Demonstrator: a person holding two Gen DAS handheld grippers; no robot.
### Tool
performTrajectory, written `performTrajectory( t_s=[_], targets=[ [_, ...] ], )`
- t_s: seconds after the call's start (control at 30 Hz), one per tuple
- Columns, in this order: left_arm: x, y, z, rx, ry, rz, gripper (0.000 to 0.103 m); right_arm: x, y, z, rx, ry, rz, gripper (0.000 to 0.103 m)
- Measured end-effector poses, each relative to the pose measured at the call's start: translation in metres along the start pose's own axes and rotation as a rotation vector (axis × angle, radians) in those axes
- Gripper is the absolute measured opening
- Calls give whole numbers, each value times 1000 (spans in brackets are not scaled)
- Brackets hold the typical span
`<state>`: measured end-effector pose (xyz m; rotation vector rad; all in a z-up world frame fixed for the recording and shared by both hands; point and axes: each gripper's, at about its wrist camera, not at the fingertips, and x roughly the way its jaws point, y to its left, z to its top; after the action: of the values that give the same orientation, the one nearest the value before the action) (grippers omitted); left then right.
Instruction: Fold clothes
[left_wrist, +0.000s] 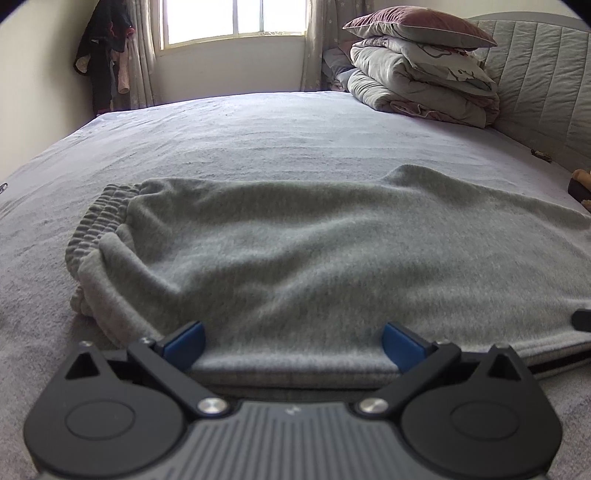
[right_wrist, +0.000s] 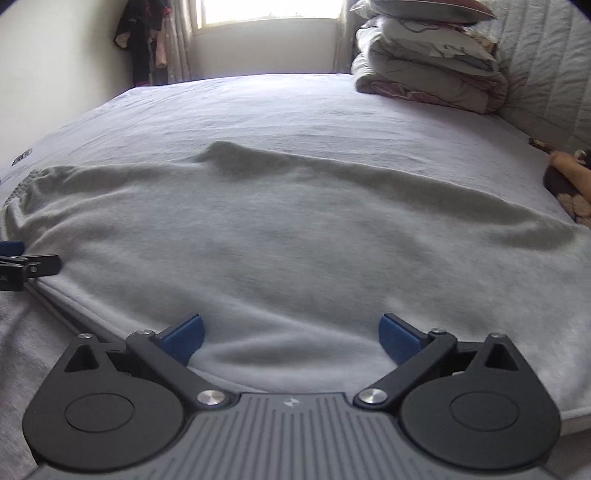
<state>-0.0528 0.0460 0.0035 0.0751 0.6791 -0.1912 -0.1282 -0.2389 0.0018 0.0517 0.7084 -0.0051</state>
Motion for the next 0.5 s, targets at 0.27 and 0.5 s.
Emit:
performTrajectory(
  t_s=[0.27, 0.5],
  targets=[
    [-5, 16, -2, -36, 5, 53, 103, -20, -75, -12, 93, -17, -164, 103],
    [-7, 30, -1, -52, 11, 81, 103, -38, -129, -25, 251, -16, -349, 103]
  ],
)
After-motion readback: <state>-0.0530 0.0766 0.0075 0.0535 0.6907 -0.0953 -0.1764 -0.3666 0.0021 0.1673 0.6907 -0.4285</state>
